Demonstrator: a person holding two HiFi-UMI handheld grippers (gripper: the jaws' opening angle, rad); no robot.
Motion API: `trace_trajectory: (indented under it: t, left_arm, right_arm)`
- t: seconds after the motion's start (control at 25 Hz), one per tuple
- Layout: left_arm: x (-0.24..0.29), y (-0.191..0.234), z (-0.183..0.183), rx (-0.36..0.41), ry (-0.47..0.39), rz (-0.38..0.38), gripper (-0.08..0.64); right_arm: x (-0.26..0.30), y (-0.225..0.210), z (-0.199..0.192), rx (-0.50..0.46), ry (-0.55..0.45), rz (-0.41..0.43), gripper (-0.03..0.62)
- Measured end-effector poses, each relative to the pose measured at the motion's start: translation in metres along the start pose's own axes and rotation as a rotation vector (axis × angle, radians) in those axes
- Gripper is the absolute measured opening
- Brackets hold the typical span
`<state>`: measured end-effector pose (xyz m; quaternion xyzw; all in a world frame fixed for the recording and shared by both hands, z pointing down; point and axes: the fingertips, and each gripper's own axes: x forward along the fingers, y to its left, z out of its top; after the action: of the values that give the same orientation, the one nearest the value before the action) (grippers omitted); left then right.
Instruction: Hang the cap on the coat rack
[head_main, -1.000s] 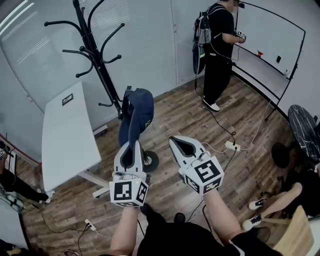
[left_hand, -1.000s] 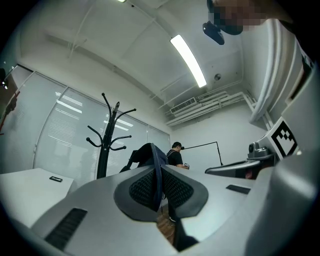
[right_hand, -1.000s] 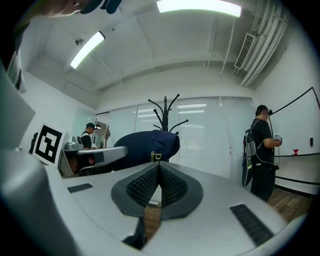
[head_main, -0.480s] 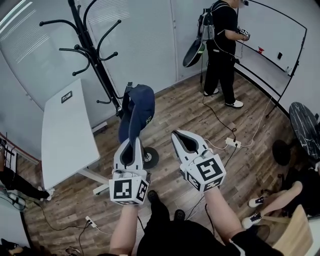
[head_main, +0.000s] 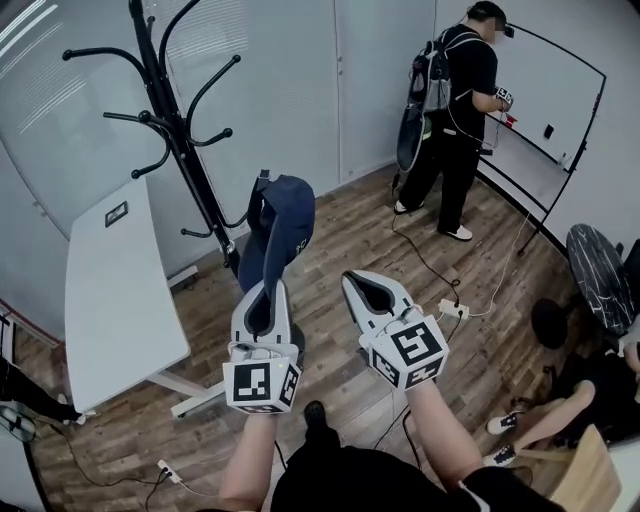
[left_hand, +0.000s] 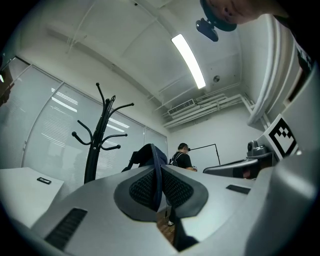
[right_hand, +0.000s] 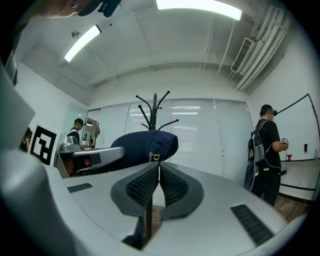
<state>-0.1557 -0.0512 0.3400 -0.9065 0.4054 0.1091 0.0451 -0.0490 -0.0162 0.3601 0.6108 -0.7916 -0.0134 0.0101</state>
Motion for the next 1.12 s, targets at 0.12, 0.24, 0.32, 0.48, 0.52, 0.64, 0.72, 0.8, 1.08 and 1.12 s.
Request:
trace_trajectory:
  t: [0.12, 0.24, 0.32, 0.48, 0.52, 0.64, 0.72, 0.8, 1.08, 1.12]
  left_arm:
    - [0.029, 0.01, 0.007, -0.002, -0.033, -0.018, 0.029]
    - [0.052, 0.026, 0.011, -0.009, -0.049, -0.042, 0.029]
    - [0.064, 0.034, 0.011, -0.009, -0.06, -0.062, 0.029]
    - [0.089, 0.045, 0.014, 0.0, -0.095, -0.107, 0.029]
    - [0.094, 0.048, 0.016, 0.004, -0.105, -0.118, 0.029]
    - [0.11, 0.057, 0.024, 0.014, -0.146, -0.137, 0.029]
    - [0.121, 0.06, 0.03, 0.014, -0.173, -0.139, 0.029]
    - [0.13, 0.061, 0.033, 0.01, -0.191, -0.145, 0.029]
    - [0.164, 0.062, 0.046, 0.024, -0.222, -0.132, 0.029]
    - [0.168, 0.06, 0.048, 0.034, -0.227, -0.128, 0.029]
  right_arm:
    - [0.023, -0.014, 0.016, -0.027, -0.015, -0.013, 0.032]
    - [0.047, -0.024, 0.023, -0.033, -0.022, -0.031, 0.032]
    - [0.06, -0.029, 0.023, -0.033, -0.026, -0.044, 0.032]
    - [0.086, -0.041, 0.017, -0.033, -0.032, -0.067, 0.032]
    - [0.093, -0.044, 0.015, -0.029, -0.032, -0.076, 0.032]
    - [0.108, -0.052, 0.008, -0.018, -0.029, -0.103, 0.032]
    - [0.114, -0.058, 0.002, -0.007, -0.021, -0.118, 0.032]
    - [0.118, -0.066, -0.004, 0.005, -0.012, -0.131, 0.032]
    - [0.14, -0.101, -0.008, 0.022, -0.01, -0.124, 0.032]
    - [0.144, -0.105, -0.006, 0.023, -0.016, -0.115, 0.032]
